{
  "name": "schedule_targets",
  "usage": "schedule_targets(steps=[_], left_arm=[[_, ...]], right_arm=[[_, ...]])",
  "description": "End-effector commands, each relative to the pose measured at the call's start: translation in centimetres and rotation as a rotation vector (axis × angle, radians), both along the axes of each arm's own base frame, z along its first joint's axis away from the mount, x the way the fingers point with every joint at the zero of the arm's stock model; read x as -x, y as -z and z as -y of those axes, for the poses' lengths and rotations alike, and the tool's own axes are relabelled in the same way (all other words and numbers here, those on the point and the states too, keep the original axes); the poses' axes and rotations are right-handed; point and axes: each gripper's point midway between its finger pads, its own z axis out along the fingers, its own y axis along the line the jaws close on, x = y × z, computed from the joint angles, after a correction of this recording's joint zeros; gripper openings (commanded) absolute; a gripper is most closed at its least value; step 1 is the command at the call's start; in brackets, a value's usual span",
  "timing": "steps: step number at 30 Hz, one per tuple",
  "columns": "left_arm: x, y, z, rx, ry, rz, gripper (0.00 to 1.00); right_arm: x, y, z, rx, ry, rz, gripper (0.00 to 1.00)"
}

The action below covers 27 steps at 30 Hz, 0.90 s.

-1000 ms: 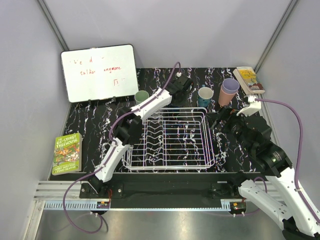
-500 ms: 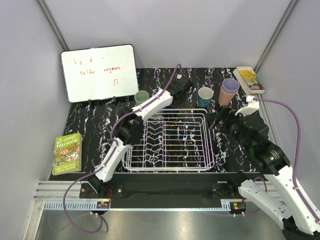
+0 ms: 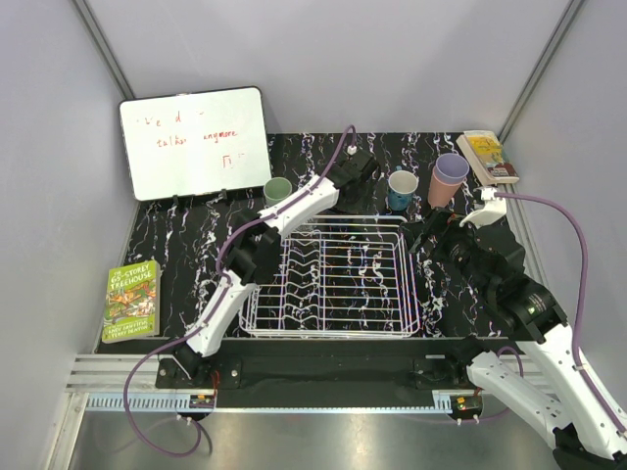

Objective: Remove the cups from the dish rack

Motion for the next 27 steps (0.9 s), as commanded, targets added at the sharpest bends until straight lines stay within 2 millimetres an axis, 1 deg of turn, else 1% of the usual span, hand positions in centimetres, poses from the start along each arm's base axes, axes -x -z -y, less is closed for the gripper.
schedule_targets(steps=[1, 2, 3, 4, 5, 7, 8, 9, 11, 13, 14, 15, 16, 17, 18, 19, 20, 21, 22, 23, 25, 26, 27], left_arm=[[-0.9, -6.3, 0.9, 0.097, -0.004, 0.142, 0.84], [-1.1, -8.1, 0.9, 0.116, -0.004, 0.179, 0.98], [-1.3, -8.8, 0.8, 0.123, -0.006, 0.200, 0.99], [-1.7, -9.8, 1.0, 0.144, -0.009, 0.236, 0.99], [-1.8, -11.0, 0.8, 0.154, -0.006, 0.262, 0.99], [-2.3, -12.7, 0.8, 0.173, -0.015, 0.313, 0.99], [-2.4, -14.0, 0.7, 0.188, -0.015, 0.339, 0.99], [-2.5, -14.6, 0.7, 0.195, -0.014, 0.356, 0.99], [-2.7, -16.8, 0.7, 0.226, -0.015, 0.407, 0.99], [-3.0, -17.9, 0.7, 0.243, -0.025, 0.439, 0.99], [-2.8, -19.2, 0.4, 0.258, -0.027, 0.461, 0.99], [-2.6, -19.1, 0.3, 0.259, -0.026, 0.463, 0.99], [-2.6, -19.9, 0.5, 0.279, -0.027, 0.484, 0.99], [-2.1, -21.3, 0.2, 0.293, -0.025, 0.505, 0.99], [-1.5, -21.9, 0.5, 0.299, -0.017, 0.516, 0.99], [-1.2, -21.7, 0.2, 0.281, -0.024, 0.522, 0.99], [-0.5, -23.1, -0.2, 0.280, -0.020, 0.545, 0.99], [0.5, -23.6, 0.1, 0.276, -0.008, 0.556, 0.99], [1.1, -22.7, -0.6, 0.228, -0.028, 0.559, 0.99], [2.0, -24.1, -1.4, 0.220, -0.037, 0.587, 0.99], [3.9, -24.0, -1.9, 0.174, -0.052, 0.607, 0.99], [5.1, -23.5, -3.0, 0.147, -0.061, 0.606, 0.99], [6.3, -23.4, -3.1, 0.128, -0.065, 0.616, 0.99]], right_arm=[[-0.3, -0.8, 0.0, -0.022, 0.008, 0.034, 1.00], [-0.3, -0.7, 0.0, -0.021, 0.010, 0.032, 1.00], [-0.3, -0.7, 0.0, -0.019, 0.011, 0.033, 1.00], [-0.3, -0.6, 0.1, -0.016, 0.013, 0.031, 1.00], [-0.4, -0.6, 0.1, -0.013, 0.014, 0.034, 1.00], [-0.4, -0.8, 0.2, -0.014, 0.017, 0.037, 1.00], [-0.4, -0.7, 0.2, -0.014, 0.017, 0.034, 1.00], [-0.4, -0.7, 0.2, -0.013, 0.018, 0.036, 1.00], [-0.3, -0.6, 0.2, -0.013, 0.019, 0.034, 1.00], [-0.3, -0.6, 0.3, -0.013, 0.022, 0.034, 1.00], [-0.3, -0.6, 0.3, -0.014, 0.020, 0.035, 0.99], [-0.3, -0.6, 0.3, -0.014, 0.024, 0.034, 1.00], [-0.4, -0.5, 0.3, -0.012, 0.024, 0.031, 1.00], [-0.4, -0.5, 0.2, -0.010, 0.022, 0.031, 1.00], [-0.4, -0.4, 0.3, -0.008, 0.026, 0.028, 1.00], [-0.5, -0.4, 0.4, -0.001, 0.029, 0.028, 1.00], [-0.6, -0.4, 0.4, 0.001, 0.032, 0.029, 1.00], [-0.6, -0.3, 0.5, 0.005, 0.036, 0.027, 1.00], [-0.6, -0.4, 0.5, 0.007, 0.036, 0.026, 1.00], [-0.6, -0.3, 0.5, 0.011, 0.038, 0.024, 1.00], [-0.6, -0.1, 0.7, 0.016, 0.044, 0.020, 1.00], [-0.6, 0.1, 0.8, 0.020, 0.045, 0.017, 1.00], [-0.6, 0.3, 0.9, 0.028, 0.053, 0.012, 1.00]])
